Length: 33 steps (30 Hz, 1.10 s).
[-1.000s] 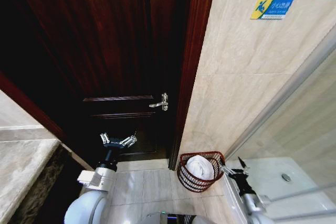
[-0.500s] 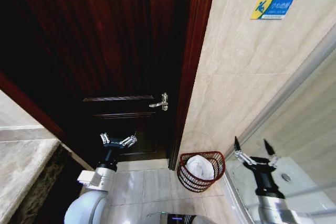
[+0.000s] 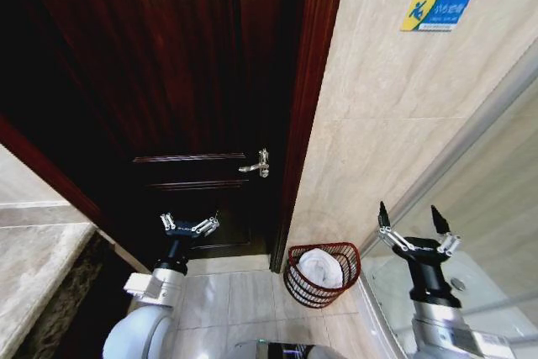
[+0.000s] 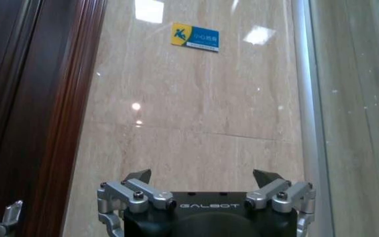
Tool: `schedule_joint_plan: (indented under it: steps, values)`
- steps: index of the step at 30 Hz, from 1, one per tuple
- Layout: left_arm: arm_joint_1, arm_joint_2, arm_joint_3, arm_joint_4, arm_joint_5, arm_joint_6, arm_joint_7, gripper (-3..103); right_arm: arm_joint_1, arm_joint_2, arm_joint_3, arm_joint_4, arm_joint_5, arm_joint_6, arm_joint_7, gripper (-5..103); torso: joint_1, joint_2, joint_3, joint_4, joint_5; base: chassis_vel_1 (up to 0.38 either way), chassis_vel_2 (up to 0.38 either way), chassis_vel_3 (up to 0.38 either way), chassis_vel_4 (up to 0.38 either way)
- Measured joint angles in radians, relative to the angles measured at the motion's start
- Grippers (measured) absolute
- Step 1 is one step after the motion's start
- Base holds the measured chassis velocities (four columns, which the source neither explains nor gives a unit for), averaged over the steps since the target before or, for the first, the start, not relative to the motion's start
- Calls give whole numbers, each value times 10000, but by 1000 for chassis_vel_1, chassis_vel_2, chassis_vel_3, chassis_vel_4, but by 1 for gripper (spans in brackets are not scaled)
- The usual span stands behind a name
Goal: Discard the used towel into the hamper.
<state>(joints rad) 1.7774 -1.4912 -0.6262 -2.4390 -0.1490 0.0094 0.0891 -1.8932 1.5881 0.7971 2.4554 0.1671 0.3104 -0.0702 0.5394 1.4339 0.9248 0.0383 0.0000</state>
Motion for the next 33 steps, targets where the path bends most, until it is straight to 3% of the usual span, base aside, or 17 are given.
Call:
schedule_joint_plan:
  steps: [33]
  values:
    - [0, 0, 0, 0, 0, 0, 0, 100, -33, 46, -43, 15, -75, -11, 0, 100, -65, -136, -67, 0, 0, 0, 0, 0, 0]
